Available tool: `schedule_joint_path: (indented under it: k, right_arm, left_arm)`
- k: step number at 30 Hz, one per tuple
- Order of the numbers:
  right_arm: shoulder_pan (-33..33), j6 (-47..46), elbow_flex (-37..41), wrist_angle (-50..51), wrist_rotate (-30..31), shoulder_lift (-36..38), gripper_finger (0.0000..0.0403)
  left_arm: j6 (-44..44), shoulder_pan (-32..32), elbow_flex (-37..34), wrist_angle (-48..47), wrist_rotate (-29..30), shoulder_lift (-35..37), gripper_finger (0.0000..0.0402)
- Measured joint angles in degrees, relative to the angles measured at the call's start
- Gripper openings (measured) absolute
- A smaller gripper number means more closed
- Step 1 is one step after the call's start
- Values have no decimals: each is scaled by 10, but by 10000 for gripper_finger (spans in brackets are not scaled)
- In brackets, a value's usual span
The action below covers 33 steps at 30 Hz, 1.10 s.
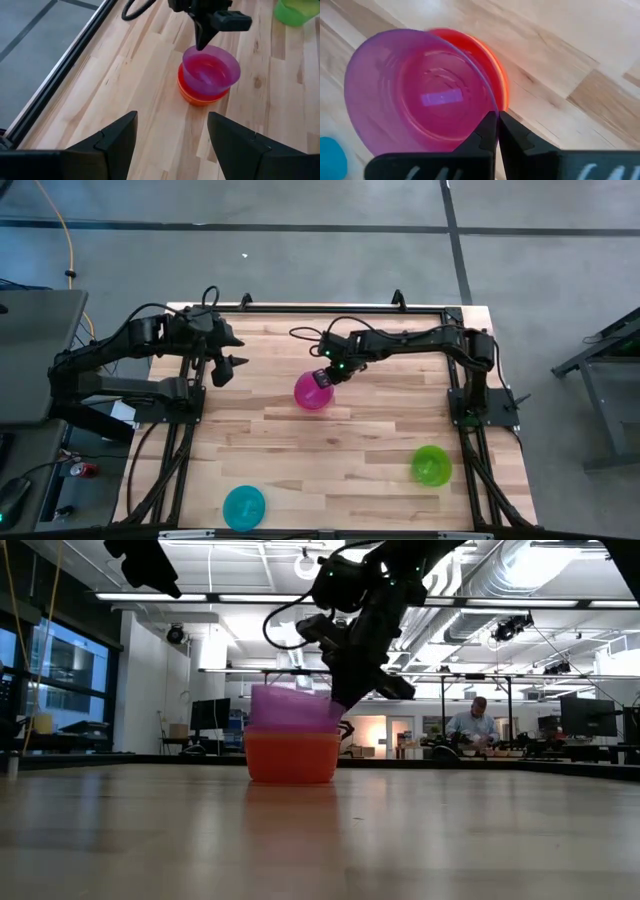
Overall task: Nest bowls inside each other
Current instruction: Stack the violet bowl on top of the pink bowl
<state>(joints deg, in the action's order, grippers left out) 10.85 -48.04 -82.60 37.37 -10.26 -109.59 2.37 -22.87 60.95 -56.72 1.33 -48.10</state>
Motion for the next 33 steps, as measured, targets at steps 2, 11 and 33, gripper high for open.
schedule_joint_path:
  k: [2, 11, 33]
  right_arm:
    - [-1, 0, 0, 3, -3, -5, 0]
    - [-12, 12, 0, 73, -3, -9, 0]
    - [-13, 23, -18, 71, -17, -8, 63]
  left_arm:
    - [0, 0, 0, 0, 0, 0, 230]
    - [2, 0, 0, 2, 3, 0, 230]
    - [12, 0, 0, 2, 4, 0, 230]
